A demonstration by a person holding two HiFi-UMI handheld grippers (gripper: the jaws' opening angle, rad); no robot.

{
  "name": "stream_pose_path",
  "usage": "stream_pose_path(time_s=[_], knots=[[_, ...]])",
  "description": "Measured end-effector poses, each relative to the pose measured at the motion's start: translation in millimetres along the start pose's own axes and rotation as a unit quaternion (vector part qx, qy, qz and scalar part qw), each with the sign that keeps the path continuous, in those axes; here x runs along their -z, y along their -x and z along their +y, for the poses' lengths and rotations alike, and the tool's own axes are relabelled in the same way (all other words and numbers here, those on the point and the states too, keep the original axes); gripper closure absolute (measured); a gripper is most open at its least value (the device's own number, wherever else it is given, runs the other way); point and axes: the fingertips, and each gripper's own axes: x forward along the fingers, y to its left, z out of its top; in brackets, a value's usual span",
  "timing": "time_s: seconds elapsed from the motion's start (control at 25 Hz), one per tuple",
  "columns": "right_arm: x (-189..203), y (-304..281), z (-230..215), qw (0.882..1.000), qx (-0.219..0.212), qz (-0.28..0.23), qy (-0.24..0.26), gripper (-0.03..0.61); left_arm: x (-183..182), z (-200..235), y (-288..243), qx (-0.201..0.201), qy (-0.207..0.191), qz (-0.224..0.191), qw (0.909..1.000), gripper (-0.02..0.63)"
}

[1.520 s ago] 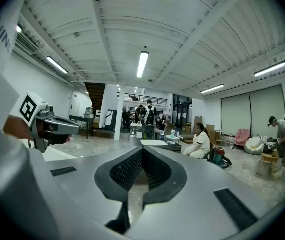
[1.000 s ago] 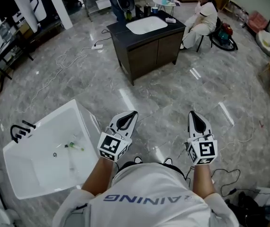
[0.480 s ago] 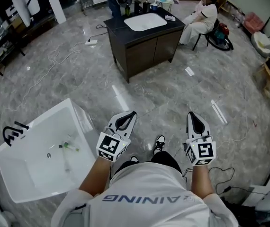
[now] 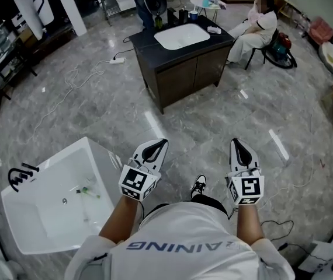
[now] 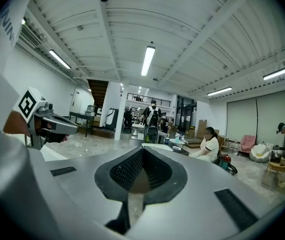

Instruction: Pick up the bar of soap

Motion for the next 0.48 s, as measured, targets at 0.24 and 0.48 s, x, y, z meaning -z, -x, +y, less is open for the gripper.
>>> stream_pose_path(time_s=[0.24,0.48], knots=[[-2,-41,-64,1.0,-0.008,-0.007,-0.011,0.565,-19,3,-67,-0.008,0.006,0.007,0.9999,0.609],[7,-72,-130,0.999,-0.015,-0.008,-0.036,0.565,-46,-3,-139,-0.009,0.03,0.002,0.9995,0.609]])
